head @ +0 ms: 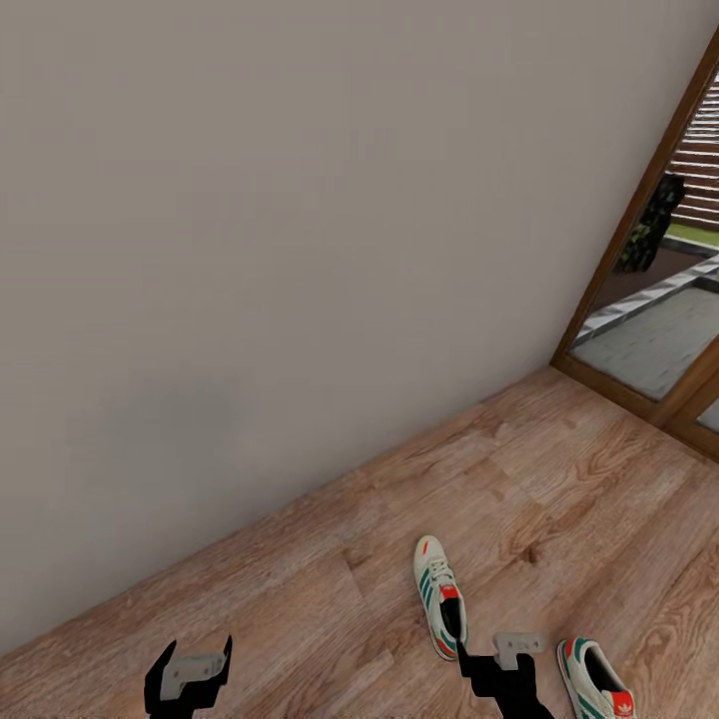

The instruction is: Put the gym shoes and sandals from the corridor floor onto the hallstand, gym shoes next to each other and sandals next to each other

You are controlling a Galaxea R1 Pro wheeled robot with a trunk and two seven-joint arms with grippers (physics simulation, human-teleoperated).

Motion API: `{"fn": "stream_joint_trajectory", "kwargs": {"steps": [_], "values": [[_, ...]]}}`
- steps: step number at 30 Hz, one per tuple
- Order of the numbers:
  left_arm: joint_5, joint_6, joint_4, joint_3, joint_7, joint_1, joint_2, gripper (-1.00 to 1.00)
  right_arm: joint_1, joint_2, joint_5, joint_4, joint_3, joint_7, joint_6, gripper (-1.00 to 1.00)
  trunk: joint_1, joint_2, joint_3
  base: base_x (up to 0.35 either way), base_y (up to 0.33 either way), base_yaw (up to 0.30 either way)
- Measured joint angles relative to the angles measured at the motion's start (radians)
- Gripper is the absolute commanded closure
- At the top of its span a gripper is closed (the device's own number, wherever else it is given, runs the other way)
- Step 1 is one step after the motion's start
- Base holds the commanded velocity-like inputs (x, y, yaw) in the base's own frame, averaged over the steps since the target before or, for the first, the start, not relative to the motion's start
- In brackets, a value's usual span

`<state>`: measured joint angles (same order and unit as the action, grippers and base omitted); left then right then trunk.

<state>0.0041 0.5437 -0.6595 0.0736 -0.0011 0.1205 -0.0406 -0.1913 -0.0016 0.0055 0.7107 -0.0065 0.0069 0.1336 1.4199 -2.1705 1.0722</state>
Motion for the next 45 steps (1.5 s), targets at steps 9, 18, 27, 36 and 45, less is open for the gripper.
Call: {"fn": "stream_joint_trajectory", "kwargs": {"steps": [9,18,27,36,45], "values": [[-0.001,-0.001,-0.064,-0.003,0.000,0.000,0.001,-1.00,0.000,-0.001,-0.001,0.000,0.000,0.001,0.000,-1.00,0.035,-0.063,0.043,0.000,0.000,0.000],[-0.001,-0.005,-0.192,-0.003,0.000,0.000,0.002,-1.00,0.000,-0.001,-0.001,0.000,0.004,0.007,0.000,-1.00,0.069,-0.126,0.086,0.000,0.000,0.000],[-0.002,-0.005,-0.213,-0.003,0.000,0.000,0.002,-1.00,0.000,0.000,-0.002,0.000,0.005,0.005,0.000,-1.00,0.077,-0.140,0.096,0.000,0.000,0.000],[-0.004,-0.005,-0.215,-0.003,0.000,0.000,0.001,-1.00,0.000,-0.001,-0.004,0.090,0.004,0.007,0.000,-1.00,0.111,-0.203,0.134,0.000,0.000,0.071],[-0.004,-0.005,-0.215,-0.003,0.000,0.000,0.002,-1.00,0.000,-0.002,0.000,0.103,0.005,0.008,0.000,-1.00,0.146,-0.266,0.176,0.000,0.000,0.106]]}}
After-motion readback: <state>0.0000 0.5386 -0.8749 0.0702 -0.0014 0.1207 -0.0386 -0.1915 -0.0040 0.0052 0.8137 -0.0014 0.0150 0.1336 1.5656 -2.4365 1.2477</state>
